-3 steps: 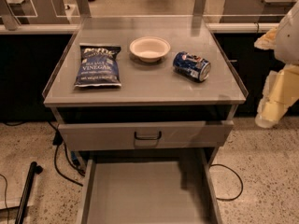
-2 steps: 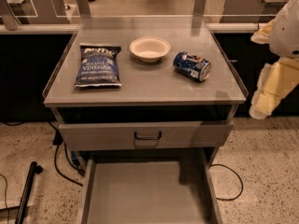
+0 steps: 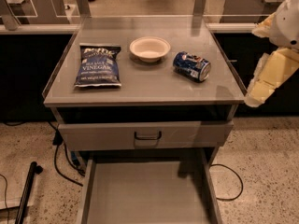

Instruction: Place pepsi can into middle drawer

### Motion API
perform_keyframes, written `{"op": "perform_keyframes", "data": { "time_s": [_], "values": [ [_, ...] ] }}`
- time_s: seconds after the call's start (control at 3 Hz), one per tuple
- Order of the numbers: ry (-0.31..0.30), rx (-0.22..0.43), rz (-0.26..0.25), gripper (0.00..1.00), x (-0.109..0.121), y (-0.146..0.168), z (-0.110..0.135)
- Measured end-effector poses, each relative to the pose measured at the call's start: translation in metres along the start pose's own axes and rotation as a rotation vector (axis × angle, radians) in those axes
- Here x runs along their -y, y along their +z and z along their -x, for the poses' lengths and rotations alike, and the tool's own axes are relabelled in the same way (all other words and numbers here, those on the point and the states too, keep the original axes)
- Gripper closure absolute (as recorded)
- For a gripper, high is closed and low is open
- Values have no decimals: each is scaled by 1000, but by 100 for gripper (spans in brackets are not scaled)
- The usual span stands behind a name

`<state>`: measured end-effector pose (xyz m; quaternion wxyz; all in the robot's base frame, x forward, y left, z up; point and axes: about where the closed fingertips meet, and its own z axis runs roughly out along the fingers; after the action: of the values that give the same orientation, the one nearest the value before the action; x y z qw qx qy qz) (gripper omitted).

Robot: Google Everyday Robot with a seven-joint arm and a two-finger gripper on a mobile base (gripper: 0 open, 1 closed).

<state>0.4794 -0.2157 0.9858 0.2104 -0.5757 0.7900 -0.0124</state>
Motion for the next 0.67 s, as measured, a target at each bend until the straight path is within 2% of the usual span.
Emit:
{"op": "perform_keyframes", "data": {
  "time_s": [0.33, 0.67],
  "values": [
    [10, 30, -19, 0, 12, 14, 11],
    [67, 134, 5, 0, 38, 40, 33]
  ]
}}
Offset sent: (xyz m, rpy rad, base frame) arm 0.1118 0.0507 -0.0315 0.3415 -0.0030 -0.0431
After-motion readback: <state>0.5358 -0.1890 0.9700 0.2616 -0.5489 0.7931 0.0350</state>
